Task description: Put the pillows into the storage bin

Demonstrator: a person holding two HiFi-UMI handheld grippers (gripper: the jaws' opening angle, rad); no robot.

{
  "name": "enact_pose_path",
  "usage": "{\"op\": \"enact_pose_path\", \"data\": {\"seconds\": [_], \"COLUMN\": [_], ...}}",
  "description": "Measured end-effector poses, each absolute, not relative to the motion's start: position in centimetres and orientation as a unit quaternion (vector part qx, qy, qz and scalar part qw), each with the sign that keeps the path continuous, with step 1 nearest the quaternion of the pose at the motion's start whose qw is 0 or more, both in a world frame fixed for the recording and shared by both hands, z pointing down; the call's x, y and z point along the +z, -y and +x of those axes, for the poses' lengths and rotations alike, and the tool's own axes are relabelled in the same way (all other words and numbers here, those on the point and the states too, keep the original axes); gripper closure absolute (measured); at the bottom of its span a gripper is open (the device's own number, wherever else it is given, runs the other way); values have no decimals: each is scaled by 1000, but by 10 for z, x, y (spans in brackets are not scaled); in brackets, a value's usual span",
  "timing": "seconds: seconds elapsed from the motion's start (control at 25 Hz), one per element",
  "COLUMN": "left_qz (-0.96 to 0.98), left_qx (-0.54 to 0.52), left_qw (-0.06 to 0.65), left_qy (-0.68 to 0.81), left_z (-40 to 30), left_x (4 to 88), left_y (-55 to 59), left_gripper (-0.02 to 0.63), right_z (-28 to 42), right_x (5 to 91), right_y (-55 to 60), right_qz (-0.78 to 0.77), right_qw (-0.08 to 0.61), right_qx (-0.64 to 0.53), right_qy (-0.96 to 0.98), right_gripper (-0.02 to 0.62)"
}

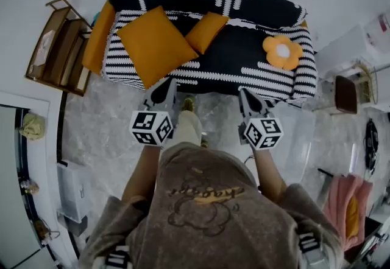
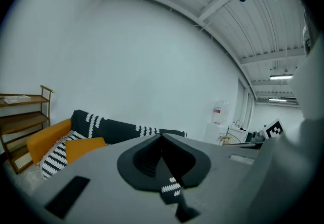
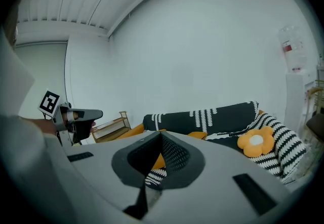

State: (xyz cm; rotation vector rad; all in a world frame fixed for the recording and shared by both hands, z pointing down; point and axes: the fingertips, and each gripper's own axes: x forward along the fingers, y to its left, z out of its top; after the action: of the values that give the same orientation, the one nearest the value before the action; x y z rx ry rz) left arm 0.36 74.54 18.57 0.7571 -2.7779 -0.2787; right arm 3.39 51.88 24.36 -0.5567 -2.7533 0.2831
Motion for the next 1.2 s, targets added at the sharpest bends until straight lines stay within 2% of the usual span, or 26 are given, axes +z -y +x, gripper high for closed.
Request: {"op": "enact_pose_path", "data": {"seconds": [0.68, 1.2], "left_qz": [321, 343], "left_qx": [-86, -93], "left_qw": [153, 183], "left_qy": [931, 917], "left_z": [-314, -437], "left_x": [194, 229], "left_y": [-728, -702], "left_gripper": [601, 601], "right_z": [-265, -387], "right_x": [248, 277], "right_y": [-524, -507], "right_qz": [-165, -125], "right_qw": [178, 205], "right_qx": [118, 131], "right_qy": [963, 962], "right_gripper": [598, 594]}}
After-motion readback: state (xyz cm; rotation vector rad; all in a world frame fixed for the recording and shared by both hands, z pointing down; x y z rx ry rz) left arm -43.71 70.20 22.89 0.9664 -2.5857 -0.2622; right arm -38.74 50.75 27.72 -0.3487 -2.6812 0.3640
